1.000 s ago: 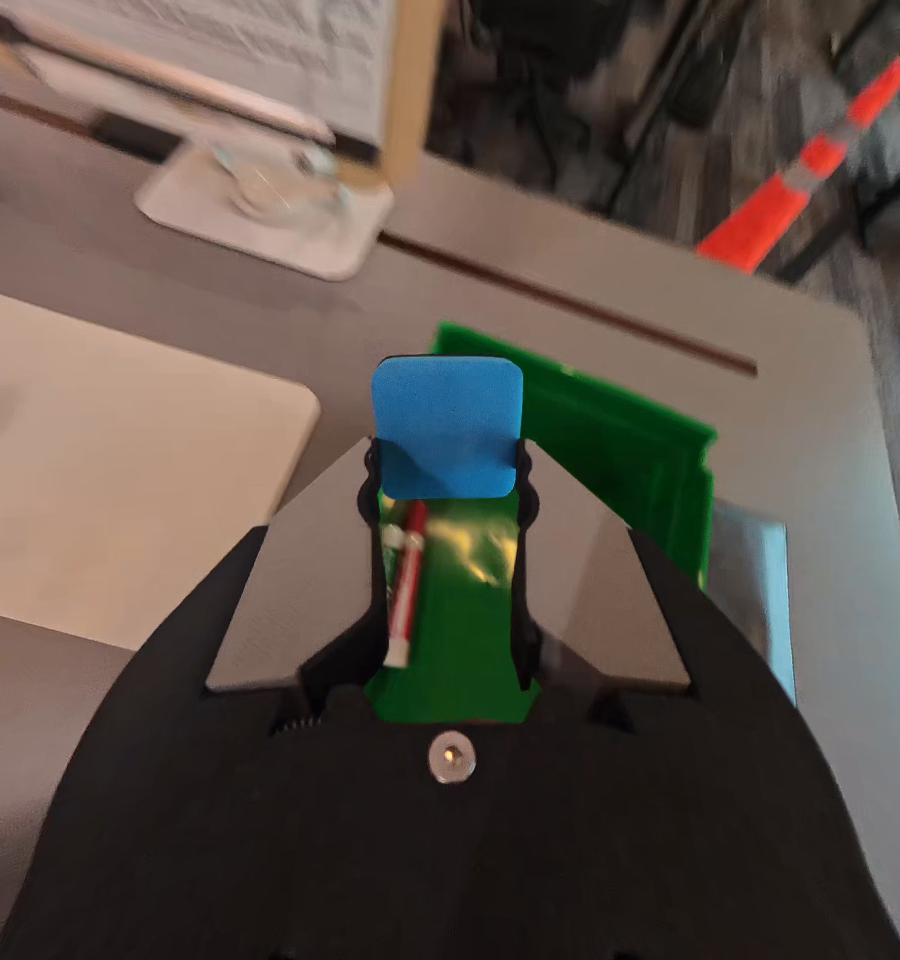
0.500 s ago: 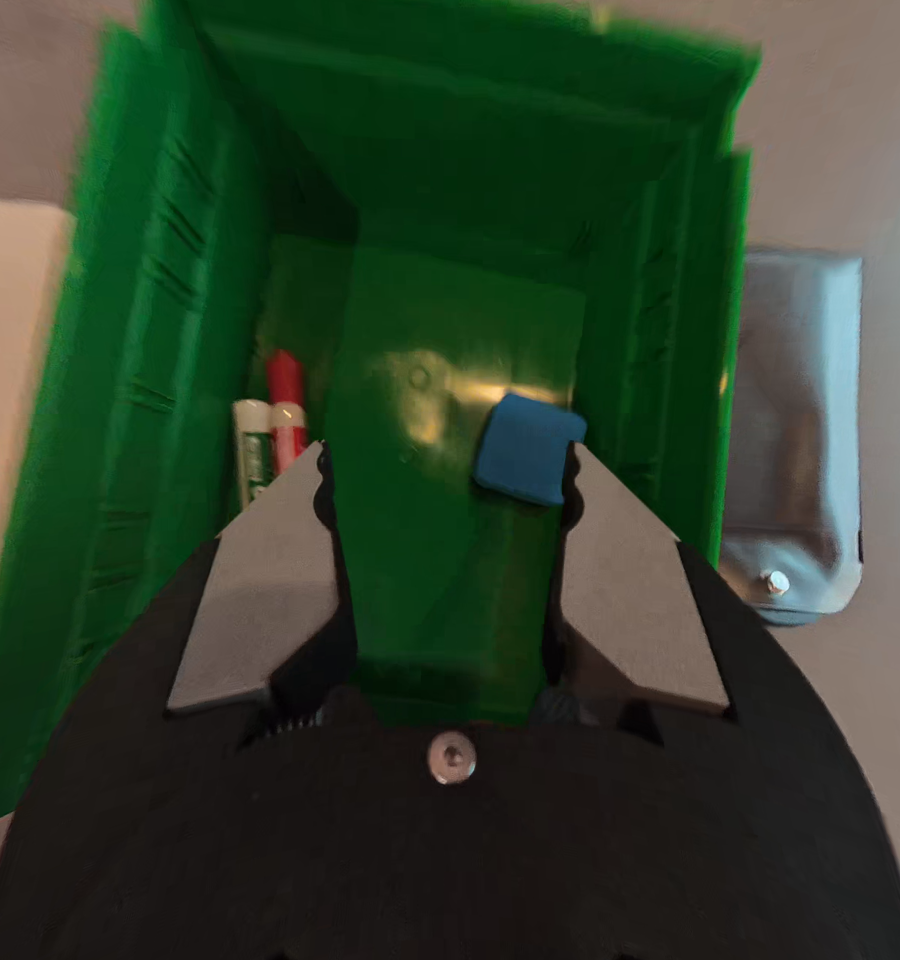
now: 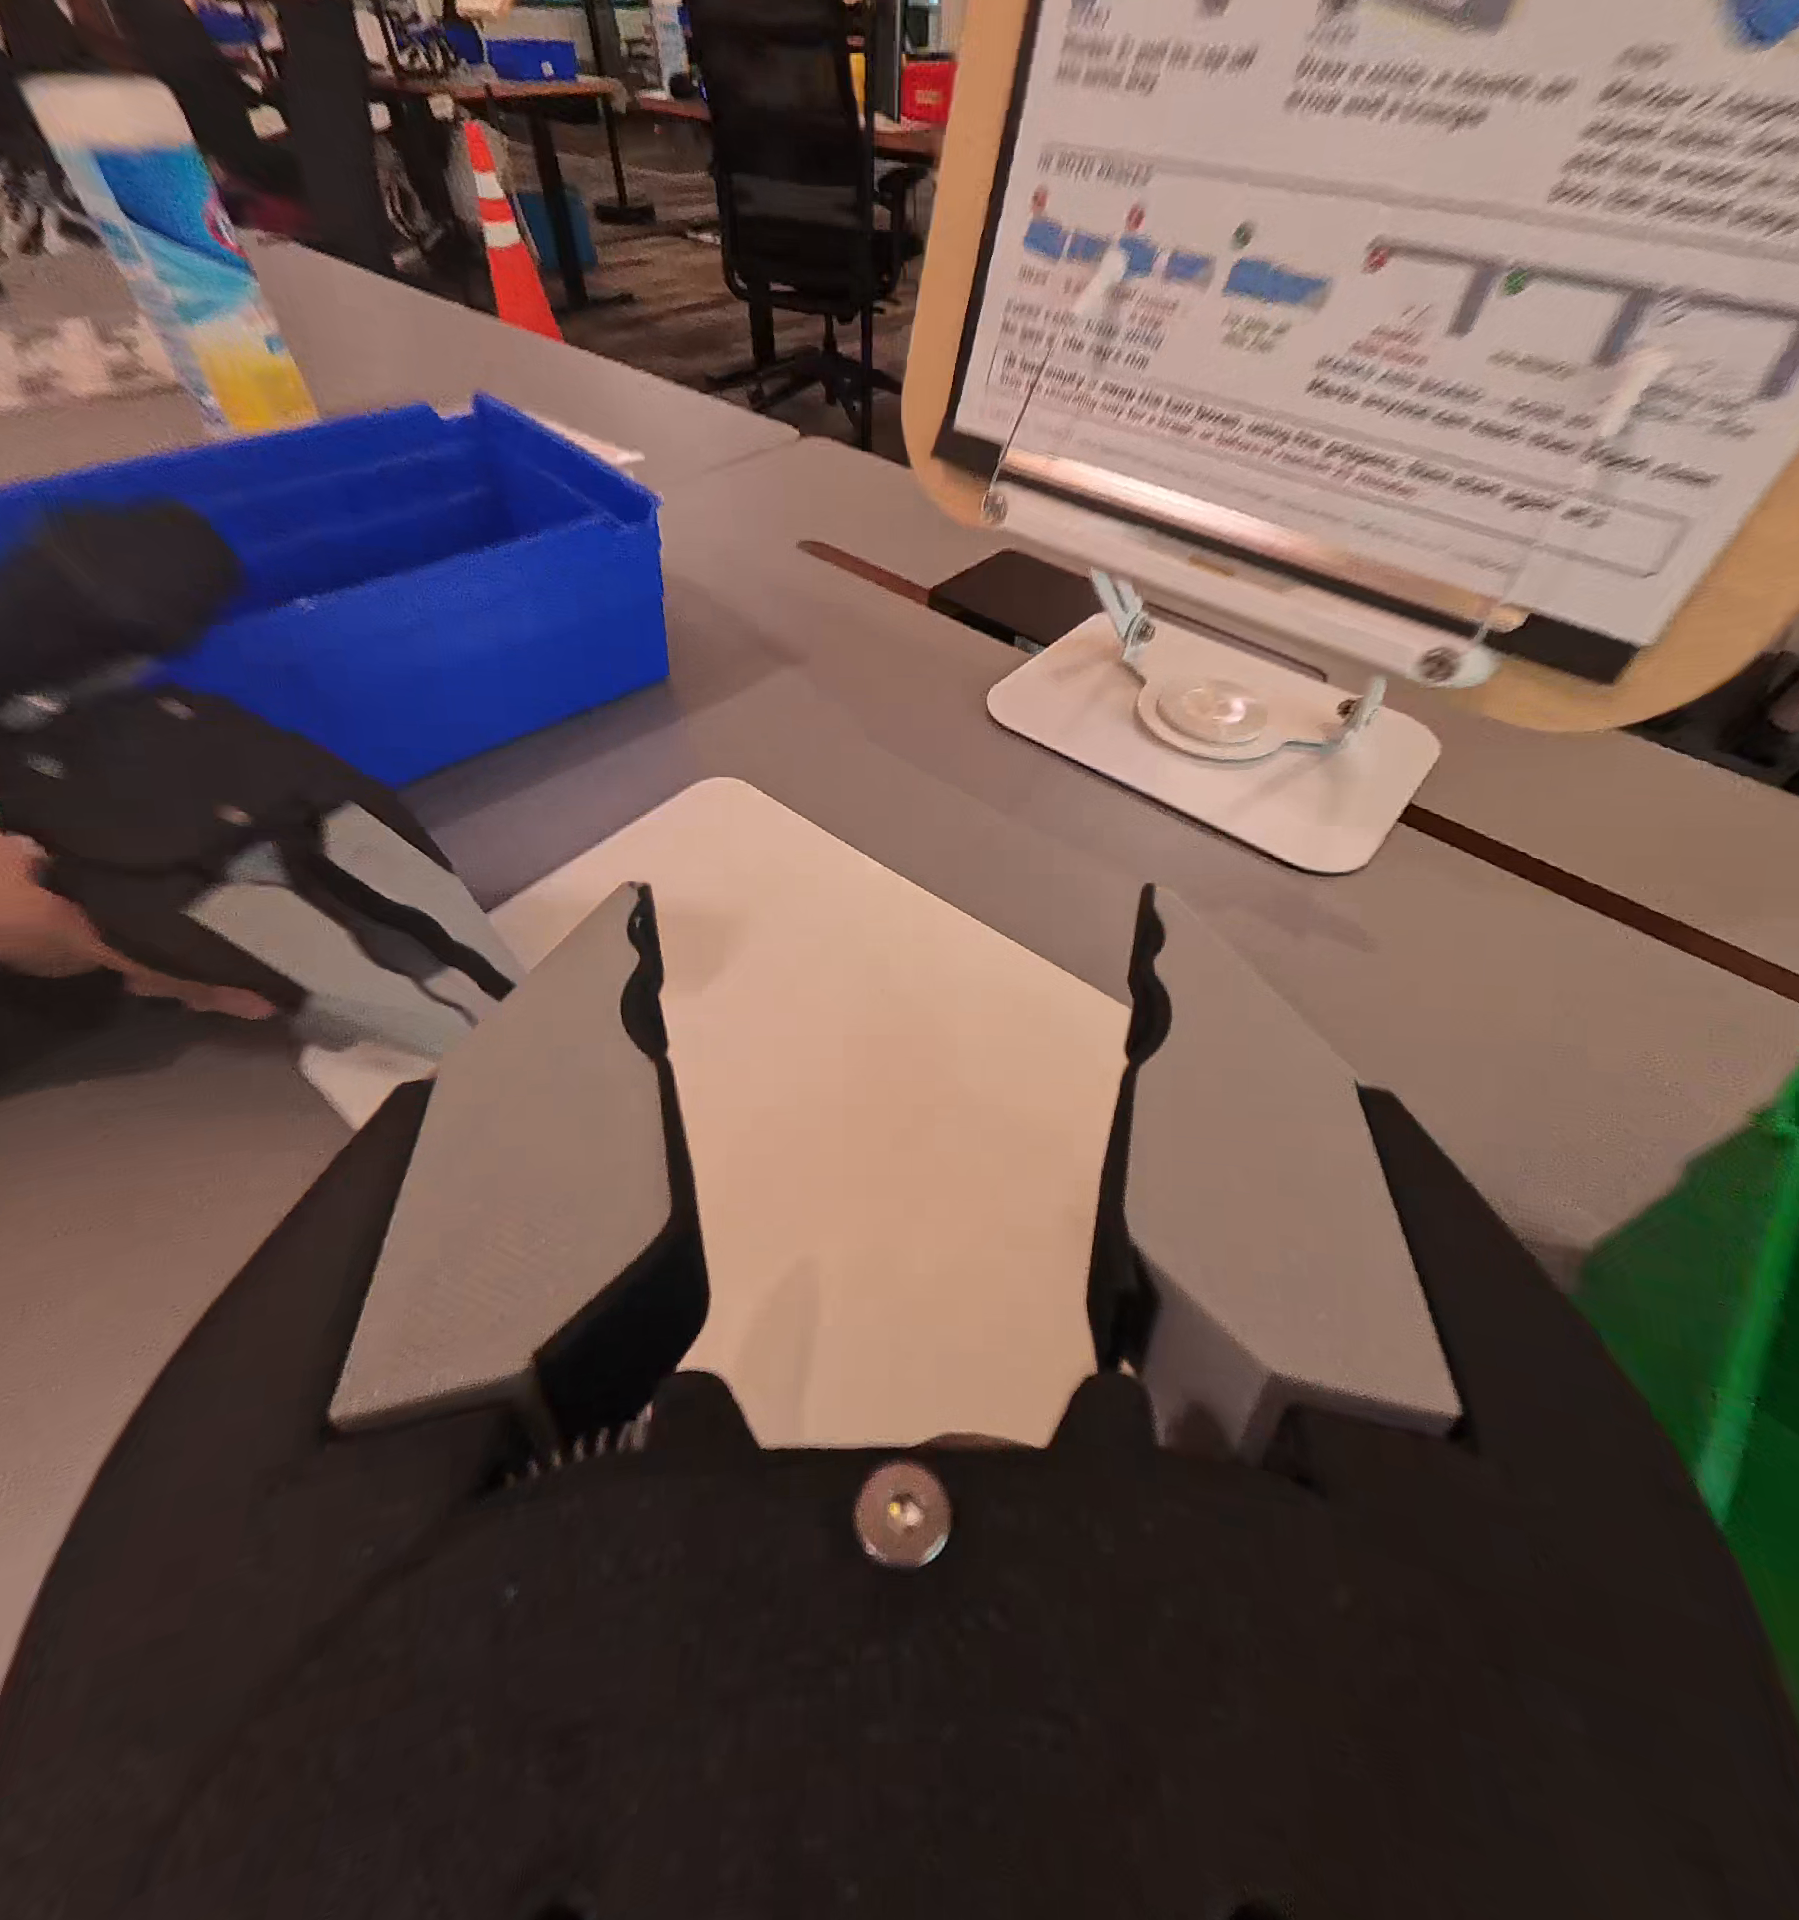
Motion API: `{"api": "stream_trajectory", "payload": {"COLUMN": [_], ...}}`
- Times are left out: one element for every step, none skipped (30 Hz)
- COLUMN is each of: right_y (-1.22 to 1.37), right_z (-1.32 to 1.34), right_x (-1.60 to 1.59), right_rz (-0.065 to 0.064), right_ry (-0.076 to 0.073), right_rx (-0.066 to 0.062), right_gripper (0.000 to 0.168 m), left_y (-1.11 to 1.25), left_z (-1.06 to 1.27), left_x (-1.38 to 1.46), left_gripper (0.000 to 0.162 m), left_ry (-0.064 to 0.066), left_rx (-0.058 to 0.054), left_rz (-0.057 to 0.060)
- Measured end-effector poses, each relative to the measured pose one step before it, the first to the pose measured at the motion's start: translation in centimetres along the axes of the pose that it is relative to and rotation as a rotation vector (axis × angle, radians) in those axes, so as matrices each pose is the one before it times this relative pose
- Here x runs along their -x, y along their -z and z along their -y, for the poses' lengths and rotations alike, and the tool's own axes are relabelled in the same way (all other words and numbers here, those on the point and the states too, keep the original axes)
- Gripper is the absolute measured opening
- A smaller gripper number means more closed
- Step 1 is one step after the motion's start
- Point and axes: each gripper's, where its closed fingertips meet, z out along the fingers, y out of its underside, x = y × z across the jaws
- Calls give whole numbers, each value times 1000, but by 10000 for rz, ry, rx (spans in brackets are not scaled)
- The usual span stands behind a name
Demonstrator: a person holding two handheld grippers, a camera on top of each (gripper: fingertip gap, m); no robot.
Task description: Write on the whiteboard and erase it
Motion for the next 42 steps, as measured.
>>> {"api": "stream_trajectory", "payload": {"right_y": [-1556, -1225, -833, -489, -91, 309, 210, -10, -252, -321, -352, -335, -258, -143, -76, -107, -187, -180, -107, -46, 7, -16, -46, -33, -2, -11, 97, 76, -42, -151, -217, -156, 1, 74, 85, 105, 134, 122, 142, 142, 149, 121], "right_z": [-1024, -868, -840, -1005, -203, 265, 108, -378, -766, -783, -468, -315, -308, -221, -176, -267, -419, -449, -225, -122, -218, -307, -288, -296, -242, -270, -496, -284, -184, -268, -252, -23, 265, 286, 226, 184, 144, 167, 133, 195, 287, 270], "right_x": [204, -34, -270, -27, 941, 972, 231, -47, 212, 206, 37, -3, 165, 91, -106, -246, -214, -214, -203, -112, -110, -137, -128, -257, -244, -65, 305, 328, -311, -54, 49, 35, -50, -36, -61, -325, -463, -211, -137, -197, -109, -65], "right_rz": [-236, -327, -467, -350, 316, 447, -65, -196, 90, 167, 100, 50, 150, 91, -61, -139, -101, -84, -65, -15, -19, -21, -7, -89, -80, 29, 269, 240, -223, -43, 20, 14, -37, -32, -41, -204, -287, -121, -53, -80, -24, 11], "right_ry": [182, 254, 298, 395, 306, 153, 287, 308, 214, -78, -150, -181, -173, -122, -33, 29, 11, -58, -86, -98, -147, -138, -78, -62, -35, 44, 204, 234, 74, 104, 28, -41, -36, 17, 48, 12, 7, 43, 14, -20, -30, -62], "right_rx": [-32, -202, -308, -239, 80, 74, -343, -274, 153, 461, 299, 129, 149, 141, 63, 71, 164, 224, 124, 45, 108, 158, 141, 155, 160, 175, 341, 205, 72, 132, 125, -3, -180, -196, -137, -83, -74, -157, -142, -166, -227, -231], "right_gripper": [86, 84, 79, 68, 65, 66, 59, 52, 52, 58, 66, 72, 75, 75, 76, 79, 86, 92, 95, 95, 95, 96, 97, 98, 96, 85, 41, 0, 0, 0, 0, 0, 0, 0, 0, 6, 9, 9, 6, 4, 4, 4], "left_y": [200, 173, 127, 88, 62, 7, -69, -120, -121, -61, -1, 62, 102, 106, 85, 86, 86, 85, 78, 92, 101, 87, 69, 38, 13, -25, -33, 15, 114, 121, 85, 49, 59, 31, 10, -3, 0, 13, 46, 85, 115, 134], "left_z": [542, 410, 257, 182, 127, 108, 3, -110, -148, -41, 127, 226, 225, 228, 188, 164, 197, 182, 163, 158, 174, 162, 102, 44, -25, -173, -296, -258, -155, 124, 136, 119, 134, 74, 5, -5, 45, 89, 132, 210, 273, 297], "left_x": [-89, 29, 175, 248, 224, 111, 5, -27, -51, -50, 64, 240, 265, 331, 421, 455, 367, 298, 268, 283, 188, 122, 91, 45, 102, 285, 456, 349, -210, -232, 0, 150, 137, 1, -60, -66, -81, -10, 14, -46, -48, 48], "left_gripper": [20, 22, 24, 26, 26, 27, 28, 28, 28, 29, 30, 31, 35, 44, 55, 60, 63, 65, 67, 67, 68, 69, 69, 70, 72, 73, 72, 59, 10, 0, 0, 0, 0, 0, 0, 0, 4, 10, 12, 13, 15, 16], "left_ry": [159, 144, 113, 82, 51, -56, -110, -82, -79, -105, -143, -168, -154, -90, -30, -2, 44, 123, 177, 171, 119, 55, 8, -30, -20, 54, 119, 60, -154, -37, 70, 65, 4, -34, -9, -11, -65, -121, -142, -141, -105, -45], "left_rx": [-365, -287, -190, -129, -73, -52, 16, 89, 118, 45, -67, -137, -148, -151, -124, -118, -136, -138, -129, -124, -132, -120, -85, -36, 15, 112, 190, 168, 65, -111, -107, -86, -89, -49, -7, 5, -27, -56, -88, -148, -197, -215], "left_rz": [-125, -70, 24, 82, 97, 84, 47, 38, 29, 28, 113, 234, 244, 267, 288, 276, 184, 85, 37, 56, 24, 19, 46, 38, 88, 181, 237, 131, -237, -232, -79, 37, 50, -21, -56, -49, -43, 19, 62, 21, 2, 37]}}
